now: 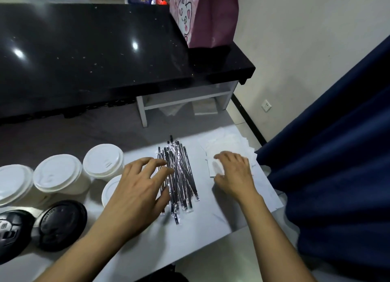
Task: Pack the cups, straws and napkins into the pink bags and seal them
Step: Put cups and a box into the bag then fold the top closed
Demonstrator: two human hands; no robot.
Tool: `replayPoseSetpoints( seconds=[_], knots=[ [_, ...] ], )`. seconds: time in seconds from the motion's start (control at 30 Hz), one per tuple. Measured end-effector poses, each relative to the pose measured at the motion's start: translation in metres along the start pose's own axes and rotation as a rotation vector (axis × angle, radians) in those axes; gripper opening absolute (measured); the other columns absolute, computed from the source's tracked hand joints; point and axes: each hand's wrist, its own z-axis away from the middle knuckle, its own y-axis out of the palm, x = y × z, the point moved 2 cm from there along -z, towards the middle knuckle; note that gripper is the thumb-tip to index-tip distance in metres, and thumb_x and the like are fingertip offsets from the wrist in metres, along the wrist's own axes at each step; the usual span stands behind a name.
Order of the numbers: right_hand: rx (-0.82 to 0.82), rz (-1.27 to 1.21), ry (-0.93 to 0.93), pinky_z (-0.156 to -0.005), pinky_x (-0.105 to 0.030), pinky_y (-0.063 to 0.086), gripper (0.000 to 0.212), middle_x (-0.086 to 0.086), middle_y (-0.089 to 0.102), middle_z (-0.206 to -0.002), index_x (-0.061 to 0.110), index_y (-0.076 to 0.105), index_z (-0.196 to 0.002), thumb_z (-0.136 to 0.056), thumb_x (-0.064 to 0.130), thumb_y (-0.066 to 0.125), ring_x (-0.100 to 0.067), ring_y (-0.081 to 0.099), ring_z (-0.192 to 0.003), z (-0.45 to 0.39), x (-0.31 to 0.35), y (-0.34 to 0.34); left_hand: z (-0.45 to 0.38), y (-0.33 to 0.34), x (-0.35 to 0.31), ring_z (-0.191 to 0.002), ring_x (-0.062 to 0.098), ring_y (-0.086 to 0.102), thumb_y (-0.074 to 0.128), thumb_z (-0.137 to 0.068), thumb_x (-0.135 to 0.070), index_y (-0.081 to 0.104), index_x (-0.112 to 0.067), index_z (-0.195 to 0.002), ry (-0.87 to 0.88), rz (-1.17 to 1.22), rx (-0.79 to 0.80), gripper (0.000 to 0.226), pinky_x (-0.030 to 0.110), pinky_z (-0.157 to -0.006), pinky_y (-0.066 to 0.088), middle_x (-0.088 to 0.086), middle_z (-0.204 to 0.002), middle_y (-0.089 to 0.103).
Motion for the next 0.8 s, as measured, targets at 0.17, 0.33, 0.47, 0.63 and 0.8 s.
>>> replayPoseSetpoints(
  seconds=[0.17,0.33,0.47,0.63,0.8],
  knots=[
    [-0.055,0.036,0.023,-0.081,-0.036,0.039,0.006,0.008,0.069,-0.095,0.023,0.07,-0.085,-0.082,0.02,0.067,-0.024,0.063,-0.092,0.001,-0.007,0.017,0.003,0.003,-0.002,-0.112,0.032,0.055,0.046,-0.088,-0.036,0.063,-0.025,-0.118,0.004,0.002,-0.005,0.037,0.047,-0.091,0.045,0.0,-0.124,0.061],
    [-0.296,-0.134,0.001,-0.08,-0.033,0.037,0.006,0.001,0.074,-0.094,0.019,0.073,-0.092,-0.092,0.021,0.068,-0.024,0.064,-0.089,0.0,-0.008,-0.003,0.005,0.001,-0.001,-0.112,0.032,0.055,0.044,-0.088,-0.036,0.063,-0.024,-0.119,-0.012,-0.004,-0.007,0.038,0.048,-0.092,0.046,0.001,-0.123,0.061],
    [-0.56,-0.106,0.083,-0.073,-0.039,0.043,0.01,-0.007,0.066,-0.082,0.012,0.059,-0.105,-0.098,0.008,0.055,-0.03,0.059,-0.072,-0.009,-0.01,-0.043,0.007,0.0,0.0,-0.113,0.031,0.054,0.044,-0.088,-0.037,0.063,-0.025,-0.119,-0.025,0.001,-0.012,0.038,0.047,-0.092,0.045,0.0,-0.123,0.061],
    [-0.62,-0.089,0.132,-0.061,-0.035,0.038,0.021,-0.016,0.057,-0.099,0.008,0.052,-0.106,-0.094,-0.008,0.047,-0.035,0.055,-0.07,-0.023,-0.023,-0.076,0.01,-0.002,-0.001,-0.112,0.03,0.054,0.044,-0.089,-0.037,0.063,-0.026,-0.12,-0.025,0.006,-0.017,0.038,0.048,-0.091,0.045,-0.001,-0.124,0.061],
    [-0.737,0.172,-0.043,-0.079,-0.041,0.048,0.023,-0.016,0.063,-0.111,0.002,0.068,-0.103,-0.089,-0.009,0.054,-0.032,0.059,-0.089,-0.022,-0.015,-0.073,0.014,-0.004,-0.001,-0.111,0.031,0.056,0.044,-0.088,-0.037,0.064,-0.026,-0.119,-0.036,0.011,-0.029,0.038,0.047,-0.09,0.045,-0.001,-0.124,0.062]
  ],
)
